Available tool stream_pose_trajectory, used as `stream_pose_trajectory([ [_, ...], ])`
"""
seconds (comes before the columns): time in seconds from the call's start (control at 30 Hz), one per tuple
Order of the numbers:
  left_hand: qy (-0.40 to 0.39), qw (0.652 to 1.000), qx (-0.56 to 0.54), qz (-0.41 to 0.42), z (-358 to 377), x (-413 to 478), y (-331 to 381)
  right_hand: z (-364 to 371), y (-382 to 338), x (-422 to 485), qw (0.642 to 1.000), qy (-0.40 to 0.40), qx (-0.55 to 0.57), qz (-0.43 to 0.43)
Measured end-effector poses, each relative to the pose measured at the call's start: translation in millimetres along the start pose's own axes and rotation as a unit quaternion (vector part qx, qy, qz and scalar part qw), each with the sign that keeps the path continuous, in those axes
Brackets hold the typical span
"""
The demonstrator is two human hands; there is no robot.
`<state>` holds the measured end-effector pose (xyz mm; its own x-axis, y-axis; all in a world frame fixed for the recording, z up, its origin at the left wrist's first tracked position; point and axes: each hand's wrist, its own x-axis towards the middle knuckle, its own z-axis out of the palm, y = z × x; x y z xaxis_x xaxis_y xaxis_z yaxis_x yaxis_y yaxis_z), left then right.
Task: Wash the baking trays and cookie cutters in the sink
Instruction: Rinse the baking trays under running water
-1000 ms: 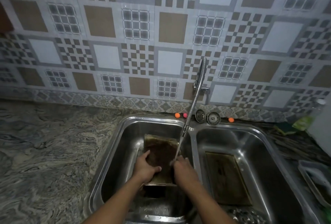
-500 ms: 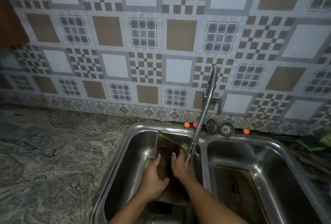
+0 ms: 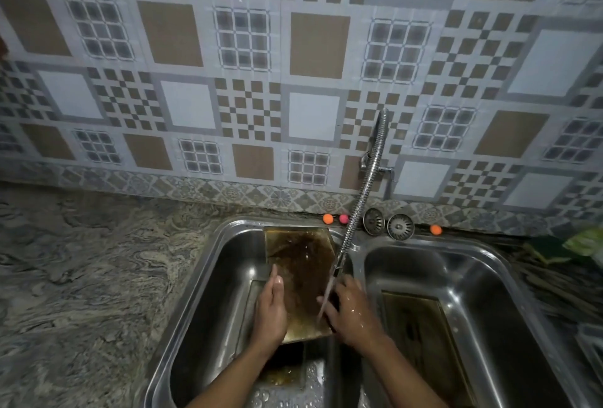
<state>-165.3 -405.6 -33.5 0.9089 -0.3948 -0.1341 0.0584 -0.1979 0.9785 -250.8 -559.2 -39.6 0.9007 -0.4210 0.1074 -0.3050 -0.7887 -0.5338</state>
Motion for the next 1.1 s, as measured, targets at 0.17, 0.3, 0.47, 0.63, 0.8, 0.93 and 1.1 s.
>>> stream_pose_trajectory([
  [0.17,-0.002,0.998,-0.070,0.001,37,-8,8,6,-31,-25,0.996,-0.059,-0.035,-0.051],
  [0.3,0.019,0.998,-0.062,-0.006,47,-2,14,-15,-32,-45,0.990,-0.124,0.009,-0.073],
  [0.47,0.021,0.999,0.030,-0.025,47,-6,3,-27,2,-40,0.989,-0.057,-0.128,0.044],
  [0.63,0.013,0.998,0.055,-0.036,37,-5,1,-13,5,-33,0.990,-0.001,-0.064,0.127],
  [0.8,0.023,0.997,0.056,-0.051,5,3,-6,-17,3,-19,0.958,0.045,0.097,0.265],
  [0.93,-0.002,0.992,0.026,-0.123,-18,10,-19,-20,-17,-22,0.677,-0.085,0.632,0.368],
  [1.1,-0.028,0.979,0.174,-0.103,-14,18,-27,-7,-39,-25,0.767,-0.041,0.568,0.297],
])
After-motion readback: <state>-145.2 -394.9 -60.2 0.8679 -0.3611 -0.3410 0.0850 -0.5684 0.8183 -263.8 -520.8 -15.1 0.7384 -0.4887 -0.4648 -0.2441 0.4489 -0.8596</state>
